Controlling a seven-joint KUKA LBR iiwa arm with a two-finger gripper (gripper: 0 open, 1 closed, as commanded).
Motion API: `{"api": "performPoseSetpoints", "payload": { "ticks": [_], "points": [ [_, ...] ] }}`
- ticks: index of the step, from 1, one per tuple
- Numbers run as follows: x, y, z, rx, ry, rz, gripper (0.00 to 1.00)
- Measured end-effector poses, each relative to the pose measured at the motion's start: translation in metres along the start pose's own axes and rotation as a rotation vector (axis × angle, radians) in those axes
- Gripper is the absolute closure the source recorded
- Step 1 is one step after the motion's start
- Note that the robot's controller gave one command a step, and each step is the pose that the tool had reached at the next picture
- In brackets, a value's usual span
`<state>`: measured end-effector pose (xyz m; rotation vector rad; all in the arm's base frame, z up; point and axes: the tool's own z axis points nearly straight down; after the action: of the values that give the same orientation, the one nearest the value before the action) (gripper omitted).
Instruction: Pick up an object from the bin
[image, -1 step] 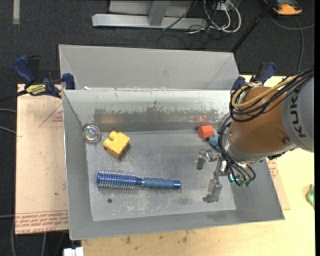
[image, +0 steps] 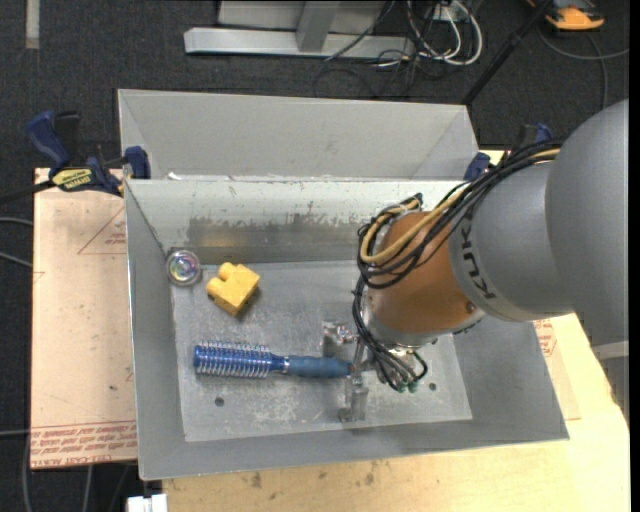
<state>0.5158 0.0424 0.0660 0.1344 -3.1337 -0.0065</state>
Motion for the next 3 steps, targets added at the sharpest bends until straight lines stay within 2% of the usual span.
{"api": "performPoseSetpoints", "payload": {
  "ticks": [1,2,3],
  "points": [
    [-0.002,-0.004,-0.004,0.003,-0.006,0.005,1.0],
    [0.028,0.001,-0.133,0.004,-0.012,-0.032,1.0],
    [-0.028,0.001,-0.072,0.004,-0.006,-0.052,1.0]
  ]
}}
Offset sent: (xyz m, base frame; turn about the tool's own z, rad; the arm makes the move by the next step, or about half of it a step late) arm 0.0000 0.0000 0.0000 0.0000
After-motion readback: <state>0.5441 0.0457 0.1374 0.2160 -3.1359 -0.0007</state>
